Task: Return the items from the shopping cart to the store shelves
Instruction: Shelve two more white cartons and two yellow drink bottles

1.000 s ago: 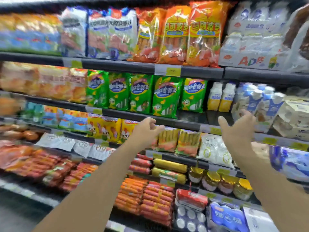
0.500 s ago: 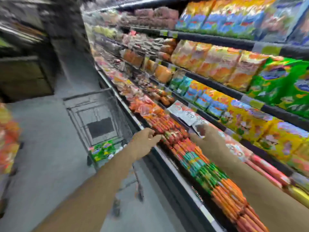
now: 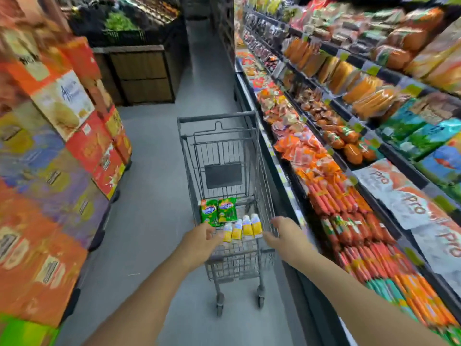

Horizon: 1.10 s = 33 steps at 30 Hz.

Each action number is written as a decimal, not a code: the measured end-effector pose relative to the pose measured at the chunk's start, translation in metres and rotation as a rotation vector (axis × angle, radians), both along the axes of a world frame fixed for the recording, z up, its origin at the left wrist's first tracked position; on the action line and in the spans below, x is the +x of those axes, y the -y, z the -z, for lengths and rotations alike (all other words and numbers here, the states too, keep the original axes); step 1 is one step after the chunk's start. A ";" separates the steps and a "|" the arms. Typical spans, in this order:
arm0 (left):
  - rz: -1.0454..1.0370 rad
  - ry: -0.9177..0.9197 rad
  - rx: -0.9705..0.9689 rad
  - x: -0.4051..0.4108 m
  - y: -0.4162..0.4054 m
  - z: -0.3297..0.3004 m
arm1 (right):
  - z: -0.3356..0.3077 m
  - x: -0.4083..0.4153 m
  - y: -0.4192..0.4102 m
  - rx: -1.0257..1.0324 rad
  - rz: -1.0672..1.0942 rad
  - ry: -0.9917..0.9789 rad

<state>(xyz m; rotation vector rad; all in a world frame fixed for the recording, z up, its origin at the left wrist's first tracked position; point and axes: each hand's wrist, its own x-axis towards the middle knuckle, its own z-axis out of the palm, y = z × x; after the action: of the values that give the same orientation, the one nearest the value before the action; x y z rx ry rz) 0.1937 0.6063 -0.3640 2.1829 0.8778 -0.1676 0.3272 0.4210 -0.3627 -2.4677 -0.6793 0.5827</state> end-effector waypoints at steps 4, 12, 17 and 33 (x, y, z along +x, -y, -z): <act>-0.037 -0.033 -0.052 0.048 -0.030 0.023 | 0.030 0.055 -0.053 -0.086 -0.075 -0.031; 0.068 -0.126 0.037 0.135 -0.104 0.088 | 0.099 0.127 -0.149 -0.266 -0.278 0.145; 0.293 -0.245 0.158 0.178 -0.148 0.153 | 0.153 0.154 -0.194 -0.417 -0.410 0.275; 0.415 -0.455 0.145 0.242 -0.168 0.378 | 0.383 0.210 -0.247 -0.681 -0.511 0.053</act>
<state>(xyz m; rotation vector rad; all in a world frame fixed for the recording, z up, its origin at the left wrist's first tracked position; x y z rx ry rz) 0.4359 0.7743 -0.7425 2.4894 0.6731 -0.8534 0.5370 0.6683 -0.7460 -2.9292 -1.3312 1.0897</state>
